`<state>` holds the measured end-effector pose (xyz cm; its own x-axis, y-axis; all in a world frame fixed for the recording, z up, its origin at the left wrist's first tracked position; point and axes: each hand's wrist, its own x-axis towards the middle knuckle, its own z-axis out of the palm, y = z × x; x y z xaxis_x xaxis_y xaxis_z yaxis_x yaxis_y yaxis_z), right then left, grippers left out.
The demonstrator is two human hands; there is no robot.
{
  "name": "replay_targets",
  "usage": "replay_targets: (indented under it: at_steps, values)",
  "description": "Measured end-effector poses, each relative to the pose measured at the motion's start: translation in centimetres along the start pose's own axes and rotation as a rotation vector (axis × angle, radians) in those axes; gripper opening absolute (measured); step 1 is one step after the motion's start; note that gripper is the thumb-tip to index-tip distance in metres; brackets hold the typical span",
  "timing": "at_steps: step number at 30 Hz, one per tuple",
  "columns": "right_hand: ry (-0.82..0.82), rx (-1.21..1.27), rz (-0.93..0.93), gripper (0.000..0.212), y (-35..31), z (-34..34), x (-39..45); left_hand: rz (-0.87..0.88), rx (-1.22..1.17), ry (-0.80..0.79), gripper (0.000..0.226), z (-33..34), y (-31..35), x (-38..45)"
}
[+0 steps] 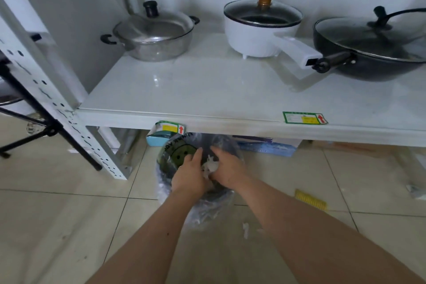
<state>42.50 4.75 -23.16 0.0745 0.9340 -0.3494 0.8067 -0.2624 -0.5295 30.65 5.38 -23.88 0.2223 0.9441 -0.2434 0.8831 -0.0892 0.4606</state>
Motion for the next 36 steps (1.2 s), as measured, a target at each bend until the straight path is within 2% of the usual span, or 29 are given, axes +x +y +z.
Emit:
replay_targets:
  at_steps: [5, 15, 18, 23, 29, 36]
  values:
    - [0.086, 0.021, 0.017, 0.064, 0.3, -1.0, -1.1, 0.01, 0.009, 0.008, 0.069, 0.2, 1.2, -0.6]
    - [0.185, 0.036, 0.094, 0.035, 5.2, -4.0, -3.7, 0.184, 0.048, -0.03, 0.057, 4.0, 8.5, -1.0]
    - [0.194, 0.052, 0.167, 0.037, 8.1, -4.7, -4.2, 0.246, 0.063, -0.054, 0.062, 6.0, 10.8, -1.0]
    - [0.103, 0.051, 0.227, 0.059, 13.3, -4.3, -4.6, 0.268, 0.082, -0.146, 0.063, 10.6, 12.0, -0.3]
    - [-0.004, 0.096, 0.301, 0.059, 18.6, -0.2, -2.9, 0.178, 0.107, -0.253, 0.066, 16.3, 9.6, 2.0]
    - [-0.124, 0.077, 0.348, 0.057, 22.5, 4.9, -0.4, 0.118, 0.154, -0.289, 0.047, 21.9, 6.9, 5.3]
